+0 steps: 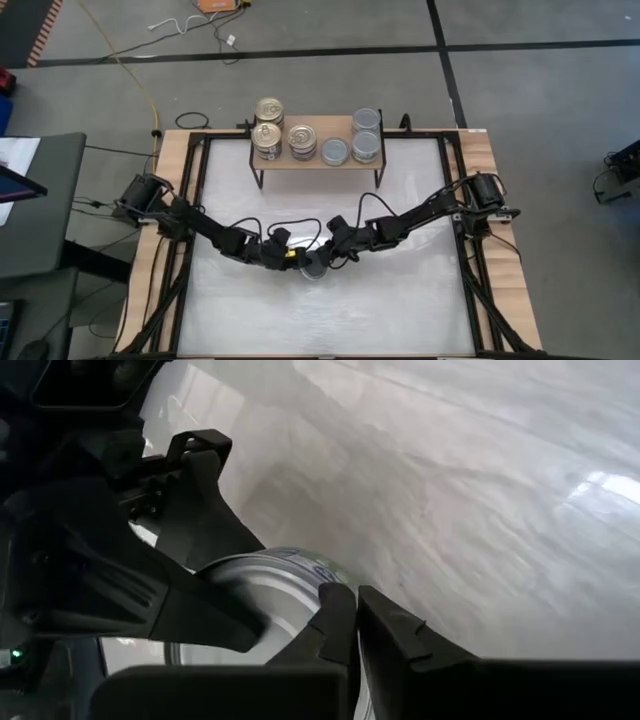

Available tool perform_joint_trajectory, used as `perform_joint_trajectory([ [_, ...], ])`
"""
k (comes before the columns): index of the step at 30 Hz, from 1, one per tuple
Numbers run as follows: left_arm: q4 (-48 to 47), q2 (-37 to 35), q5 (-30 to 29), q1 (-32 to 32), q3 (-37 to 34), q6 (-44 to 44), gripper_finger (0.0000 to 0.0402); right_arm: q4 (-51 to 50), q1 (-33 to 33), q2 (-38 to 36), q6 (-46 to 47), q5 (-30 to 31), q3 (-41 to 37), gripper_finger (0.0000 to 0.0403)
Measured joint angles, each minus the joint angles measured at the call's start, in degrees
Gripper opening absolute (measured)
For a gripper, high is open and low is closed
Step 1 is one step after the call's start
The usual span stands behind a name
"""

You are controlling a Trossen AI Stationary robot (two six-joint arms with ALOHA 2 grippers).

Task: Stack canned seafood by type on shelf
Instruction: Stack the green white tuna can on top of the other green white tuna can on the shelf

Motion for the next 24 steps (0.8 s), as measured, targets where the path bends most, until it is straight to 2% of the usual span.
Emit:
perform_joint_trajectory([
  [7, -0.46, 0.03, 0.13, 0.02, 0.01, 1.19, 0.0165, 0.45, -0.30, 0.00, 2.03, 0.37, 0.00, 0.0040],
  [13, -0.24, 0.03, 0.41, 0.02, 0.09, 3.22, 0.0165, -1.44, -0.48, -1.95, 2.10, -1.66, 0.00, 0.0035],
  [17, -0.23, 0.03, 0.55, 0.14, 0.13, 3.84, 0.0165, -9.95, -0.65, -8.54, 0.45, 1.45, 0.12, 0.0012],
  [24, -0.16, 0.03, 3.49, 1.58, 0.15, 6.24, 0.0165, -30.84, 0.20, -21.06, -0.42, 4.43, 0.09, 0.0016],
])
